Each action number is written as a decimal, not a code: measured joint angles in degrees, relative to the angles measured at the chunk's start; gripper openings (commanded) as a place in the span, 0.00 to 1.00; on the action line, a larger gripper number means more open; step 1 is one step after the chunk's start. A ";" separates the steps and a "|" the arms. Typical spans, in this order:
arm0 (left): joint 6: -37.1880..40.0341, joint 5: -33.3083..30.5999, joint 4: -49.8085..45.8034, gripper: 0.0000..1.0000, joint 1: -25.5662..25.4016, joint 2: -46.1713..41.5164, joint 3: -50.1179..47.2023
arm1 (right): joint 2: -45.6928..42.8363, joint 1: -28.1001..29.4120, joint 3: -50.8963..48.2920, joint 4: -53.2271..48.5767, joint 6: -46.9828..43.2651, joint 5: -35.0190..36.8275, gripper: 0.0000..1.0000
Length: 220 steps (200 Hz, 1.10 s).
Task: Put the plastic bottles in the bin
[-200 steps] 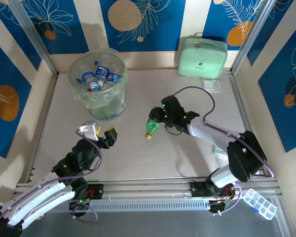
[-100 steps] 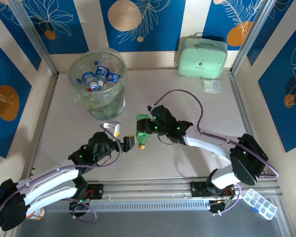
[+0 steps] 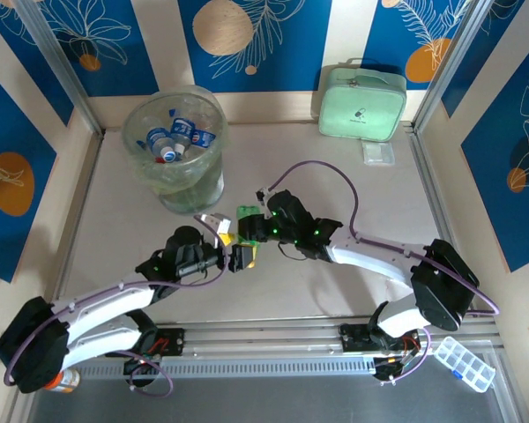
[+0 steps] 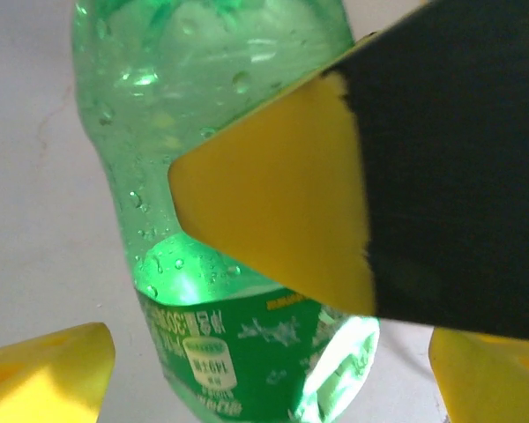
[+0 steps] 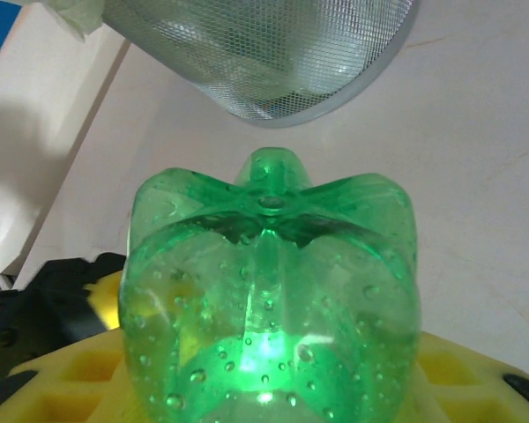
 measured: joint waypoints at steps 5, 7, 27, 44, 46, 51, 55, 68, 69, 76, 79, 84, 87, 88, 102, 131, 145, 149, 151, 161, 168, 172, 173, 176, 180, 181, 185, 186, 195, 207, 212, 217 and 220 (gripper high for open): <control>-0.22 0.44 0.42 0.89 0.22 0.46 0.00 | -0.24 0.00 -0.33 0.48 0.15 -0.44 0.41; -0.24 0.55 0.48 0.89 0.28 0.55 0.02 | -0.39 0.00 -0.44 0.63 0.17 -0.59 0.41; -0.92 1.68 1.46 0.86 1.20 1.03 0.02 | -1.60 0.00 -1.33 1.66 0.48 -2.40 0.41; -1.53 2.78 2.64 0.85 1.57 1.01 0.02 | -2.16 -0.02 -1.51 2.38 0.74 -3.30 0.41; -1.51 2.86 2.80 0.85 1.60 1.01 0.02 | -2.21 -0.02 -1.51 2.47 0.83 -3.39 0.41; -1.57 3.06 3.06 0.85 1.70 1.01 0.02 | -2.23 -0.02 -1.51 2.78 0.87 -3.78 0.41; -1.55 3.17 3.28 0.85 1.70 1.01 0.00 | -2.23 0.00 -1.51 2.99 1.09 -4.11 0.41; -1.60 3.74 3.89 0.83 1.81 1.01 0.02 | -2.23 0.02 -1.51 3.50 1.38 -5.14 0.41; -1.62 3.78 3.93 0.83 1.81 1.01 0.02 | -2.23 0.02 -1.51 3.54 1.51 -5.22 0.41; -1.79 4.13 4.17 0.81 1.81 1.01 0.02 | -2.23 0.02 -1.51 3.80 1.73 -5.77 0.41; -1.79 4.39 4.28 0.80 1.81 1.03 0.02 | -2.23 0.02 -1.51 3.89 1.73 -5.90 0.41; -1.97 4.74 4.57 0.78 1.81 1.03 0.02 | -2.21 0.02 -1.51 4.04 1.97 -6.16 0.41; -1.86 4.96 4.72 0.76 1.81 1.03 0.02 | -2.21 0.02 -1.51 4.09 1.92 -6.27 0.41; -1.88 4.98 4.72 0.76 1.81 1.03 0.02 | -2.21 0.02 -1.51 4.13 1.95 -6.32 0.41; -2.10 5.62 5.16 0.70 1.81 1.25 0.00 | -2.21 0.02 -1.51 4.44 2.25 -6.69 0.41; -3.30 6.36 5.35 0.58 2.10 1.55 0.00 | -2.21 -0.04 -1.57 4.48 2.27 -6.69 0.42; -3.43 6.58 5.46 0.52 2.19 1.57 0.02 | -2.21 -0.04 -1.57 4.50 2.10 -6.64 0.45; -3.45 6.64 5.49 0.51 2.19 1.57 0.00 | -2.21 -0.04 -1.57 4.50 2.12 -6.64 0.46; -3.48 6.67 5.49 0.50 2.19 1.57 0.02 | -2.21 -0.04 -1.57 4.50 2.12 -6.64 0.46; -3.48 6.82 5.53 0.49 2.19 1.62 0.02 | -2.21 -0.04 -1.57 4.50 2.12 -6.62 0.49; -3.48 6.88 5.53 0.48 2.19 1.62 0.02 | -2.21 -0.04 -1.57 4.50 2.12 -6.58 0.50; -3.48 6.91 5.55 0.47 2.19 1.62 0.02 | -2.21 -0.02 -1.57 4.50 2.12 -6.47 0.51; -3.45 6.93 5.55 0.47 2.19 1.62 0.00 | -2.21 -0.02 -1.57 4.50 2.12 -6.47 0.51; -3.45 6.93 5.55 0.47 2.19 1.62 0.00 | -2.21 -0.02 -1.57 4.50 2.12 -6.45 0.52; -3.45 6.99 5.57 0.47 2.19 1.62 0.02 | -2.21 -0.02 -1.57 4.50 2.12 -6.45 0.54; -3.45 6.99 5.57 0.47 2.19 1.62 0.00 | -2.21 -0.02 -1.57 4.50 2.14 -6.45 0.54; -3.45 7.04 5.57 0.47 2.19 1.62 0.02 | -2.21 -0.02 -1.57 4.50 2.16 -6.43 0.56; -3.43 7.06 5.57 0.47 2.19 1.62 0.00 | -2.21 -0.02 -1.57 4.50 2.12 -6.40 0.56; -3.39 7.10 5.57 0.46 2.19 1.62 0.00 | -2.21 -0.02 -1.57 4.52 2.12 -6.43 0.59; -3.26 7.19 5.57 0.46 2.19 1.62 0.00 | -2.21 -0.02 -1.57 4.52 2.12 -6.29 0.63; -3.26 7.19 5.57 0.46 2.19 1.62 0.00 | -2.21 -0.02 -1.57 4.52 2.27 -6.23 0.66; -3.21 7.26 5.57 0.45 2.19 1.62 0.00 | -2.21 0.02 -1.57 4.52 2.34 -6.21 0.68; -3.15 7.30 5.57 0.45 2.19 1.62 0.00 | -2.21 0.02 -1.57 4.52 2.36 -6.16 0.69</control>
